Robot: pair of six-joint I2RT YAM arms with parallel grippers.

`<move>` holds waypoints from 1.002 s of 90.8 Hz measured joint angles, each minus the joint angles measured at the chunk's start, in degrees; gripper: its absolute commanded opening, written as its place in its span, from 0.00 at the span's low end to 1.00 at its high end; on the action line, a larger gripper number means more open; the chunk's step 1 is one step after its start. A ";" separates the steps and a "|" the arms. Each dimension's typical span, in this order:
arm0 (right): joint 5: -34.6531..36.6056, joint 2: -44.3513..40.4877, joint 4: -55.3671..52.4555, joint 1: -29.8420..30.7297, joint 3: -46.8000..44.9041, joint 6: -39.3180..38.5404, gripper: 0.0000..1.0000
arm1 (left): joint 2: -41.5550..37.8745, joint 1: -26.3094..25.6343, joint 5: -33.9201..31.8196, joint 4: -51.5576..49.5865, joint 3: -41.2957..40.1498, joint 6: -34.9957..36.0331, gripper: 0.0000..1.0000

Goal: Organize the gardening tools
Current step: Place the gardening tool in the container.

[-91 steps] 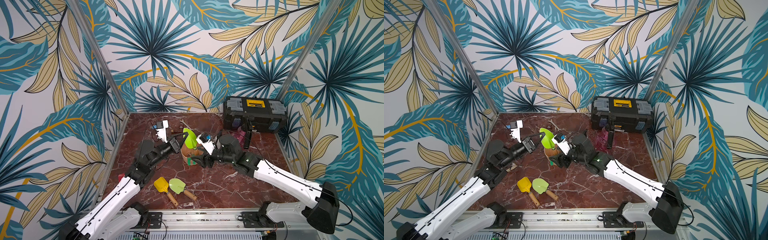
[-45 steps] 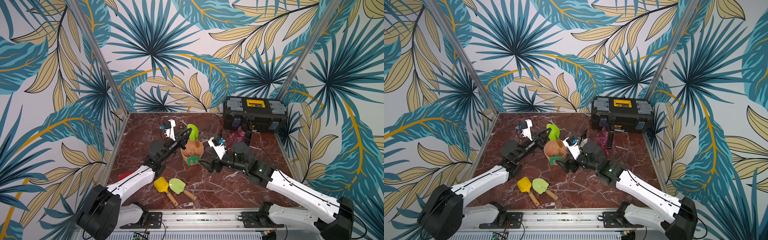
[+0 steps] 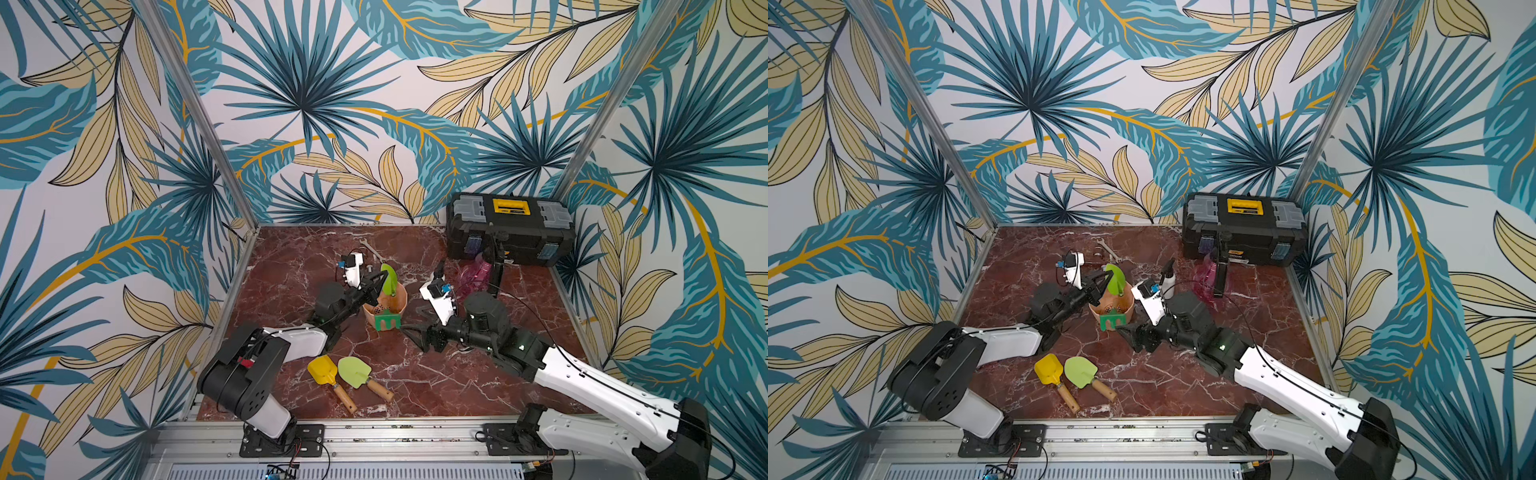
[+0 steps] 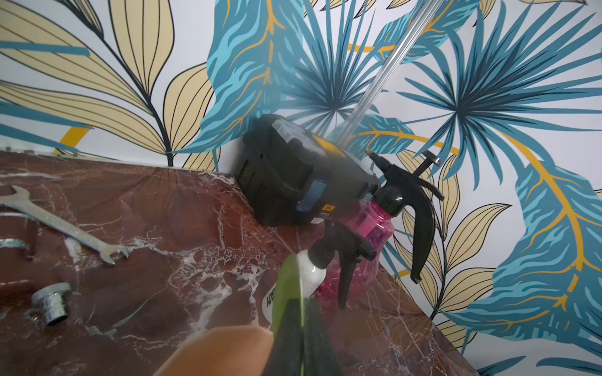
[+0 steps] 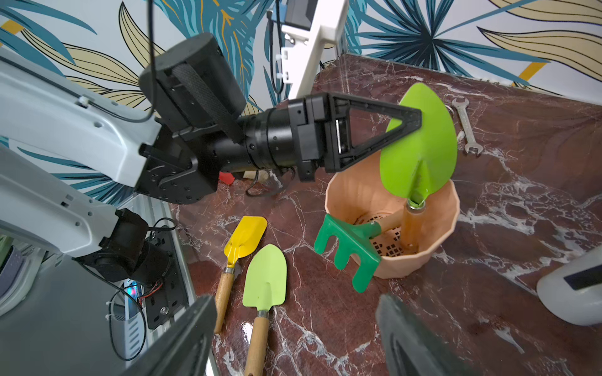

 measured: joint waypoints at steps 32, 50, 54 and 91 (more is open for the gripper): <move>0.46 0.02 -0.04 0.00 -0.59 1.09 0.82 | 3.65 0.39 -0.37 2.97 0.00 -1.99 0.39; 0.66 2.45 -2.21 0.02 0.94 1.60 0.79 | -0.90 0.79 -0.31 -3.21 0.83 -1.84 0.58; 0.61 3.78 -3.30 0.20 1.44 1.68 0.79 | -2.75 0.76 -0.28 -5.64 1.68 -1.14 0.59; 0.66 22.51 -14.25 13.60 8.70 1.57 0.77 | -15.50 0.76 -1.46 -25.44 9.20 6.73 0.70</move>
